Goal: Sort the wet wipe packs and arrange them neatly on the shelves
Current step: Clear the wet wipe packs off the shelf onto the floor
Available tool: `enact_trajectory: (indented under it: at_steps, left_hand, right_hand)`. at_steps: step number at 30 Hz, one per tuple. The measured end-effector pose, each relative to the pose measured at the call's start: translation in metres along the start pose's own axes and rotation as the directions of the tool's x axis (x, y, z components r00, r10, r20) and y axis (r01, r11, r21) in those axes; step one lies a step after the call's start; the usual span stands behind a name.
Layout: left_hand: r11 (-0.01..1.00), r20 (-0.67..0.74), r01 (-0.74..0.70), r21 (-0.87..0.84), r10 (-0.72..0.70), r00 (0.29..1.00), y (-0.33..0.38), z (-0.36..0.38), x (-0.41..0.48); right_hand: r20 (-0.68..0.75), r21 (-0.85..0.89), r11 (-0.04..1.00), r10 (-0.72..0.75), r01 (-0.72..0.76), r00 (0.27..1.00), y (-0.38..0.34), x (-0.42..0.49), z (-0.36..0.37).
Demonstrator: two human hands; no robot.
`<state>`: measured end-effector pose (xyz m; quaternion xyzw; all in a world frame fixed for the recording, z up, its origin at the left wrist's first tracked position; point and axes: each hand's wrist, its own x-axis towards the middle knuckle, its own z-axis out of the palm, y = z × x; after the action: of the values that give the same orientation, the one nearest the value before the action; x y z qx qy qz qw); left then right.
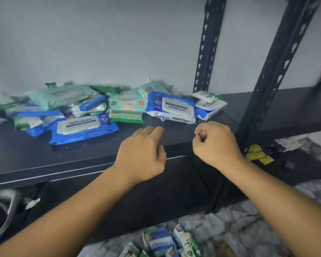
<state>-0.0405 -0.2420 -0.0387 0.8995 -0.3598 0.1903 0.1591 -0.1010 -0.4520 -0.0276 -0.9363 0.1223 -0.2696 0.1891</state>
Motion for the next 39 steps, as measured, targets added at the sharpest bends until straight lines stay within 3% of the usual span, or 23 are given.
enact_trajectory:
  at_steps: [4, 13, 17, 24, 28, 31, 34, 37, 39]
  left_hand:
    - [0.997, 0.000, -0.053, 0.057, 0.053, 0.999, -0.010, -0.009, 0.050]
    - [0.956, 0.220, -0.157, 0.248, 0.102, 0.970, -0.020, 0.035, 0.161]
    - [0.948, 0.269, -0.145, 0.283, 0.067, 0.961, -0.035, 0.055, 0.187]
    - [0.949, 0.266, 0.018, 0.314, -0.106, 0.958, -0.034, 0.054, 0.170]
    - [0.955, 0.183, 0.109, 0.277, -0.164, 0.969, -0.038, 0.050, 0.145]
    - [0.956, 0.160, 0.182, 0.231, -0.222, 0.962, -0.040, 0.047, 0.131]
    - [0.950, 0.142, 0.205, 0.236, -0.242, 0.960, -0.038, 0.047, 0.123]
    - [0.946, 0.139, 0.219, 0.240, -0.257, 0.956, -0.037, 0.049, 0.117]
    - [0.944, 0.144, 0.242, 0.226, -0.278, 0.950, -0.038, 0.050, 0.115]
  right_hand:
    - [0.106, -0.086, 0.994, 0.083, -0.074, 0.991, 0.019, 0.055, -0.012]
    - [0.377, -0.278, 0.951, 0.239, -0.137, 0.895, 0.059, 0.128, 0.024]
    - [0.293, -0.322, 0.942, 0.193, -0.094, 0.936, 0.072, 0.138, 0.042]
    - [0.099, -0.086, 0.990, 0.122, -0.114, 0.988, 0.073, 0.141, 0.032]
    - [0.021, -0.122, 0.992, 0.038, -0.035, 0.999, 0.070, 0.130, 0.031]
    - [0.103, -0.250, 0.968, 0.026, 0.001, 0.994, 0.065, 0.133, 0.031]
    - [0.182, -0.317, 0.948, 0.079, -0.017, 0.980, 0.055, 0.130, 0.030]
    - [0.198, -0.211, 0.957, 0.243, -0.201, 0.950, 0.049, 0.126, 0.031]
    - [0.272, -0.253, 0.912, 0.386, -0.322, 0.881, 0.048, 0.127, 0.032]
